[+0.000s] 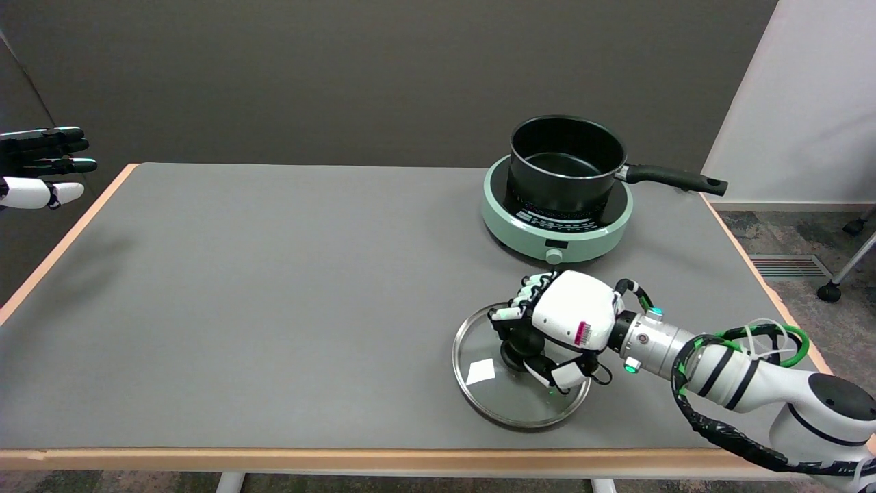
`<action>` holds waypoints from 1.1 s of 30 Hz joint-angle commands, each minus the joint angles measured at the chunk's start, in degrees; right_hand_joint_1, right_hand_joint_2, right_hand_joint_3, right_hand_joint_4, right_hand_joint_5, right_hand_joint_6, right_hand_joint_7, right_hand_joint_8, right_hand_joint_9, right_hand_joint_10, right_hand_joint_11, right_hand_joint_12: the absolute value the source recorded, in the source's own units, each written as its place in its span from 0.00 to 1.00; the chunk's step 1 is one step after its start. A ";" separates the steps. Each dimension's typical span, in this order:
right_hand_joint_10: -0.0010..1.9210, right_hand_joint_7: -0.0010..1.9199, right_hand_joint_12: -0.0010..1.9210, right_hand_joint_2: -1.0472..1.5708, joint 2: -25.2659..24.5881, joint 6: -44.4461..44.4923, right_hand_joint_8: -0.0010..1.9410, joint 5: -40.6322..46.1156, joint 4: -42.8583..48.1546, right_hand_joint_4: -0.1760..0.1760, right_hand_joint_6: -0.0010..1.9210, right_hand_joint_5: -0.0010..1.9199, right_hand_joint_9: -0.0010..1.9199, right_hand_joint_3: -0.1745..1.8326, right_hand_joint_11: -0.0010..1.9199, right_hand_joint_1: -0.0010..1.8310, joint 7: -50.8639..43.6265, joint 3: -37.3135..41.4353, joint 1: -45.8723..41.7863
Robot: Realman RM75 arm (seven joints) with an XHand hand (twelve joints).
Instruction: Pick up the pot lid.
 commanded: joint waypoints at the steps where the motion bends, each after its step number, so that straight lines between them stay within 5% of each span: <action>1: 0.92 0.44 0.56 0.72 0.90 -0.13 0.74 0.05 0.24 1.00 0.76 0.29 0.37 0.44 0.34 0.74 0.03 0.48 0.64; 14: 0.93 0.45 0.56 0.72 2.40 -1.65 0.74 -0.41 3.52 1.00 0.77 0.28 0.37 0.46 0.34 0.74 3.00 2.24 1.18; 33: 0.95 0.45 0.58 0.71 8.76 -1.65 0.74 -1.55 4.90 1.00 0.78 0.29 0.38 0.46 0.34 0.74 12.66 -1.19 12.86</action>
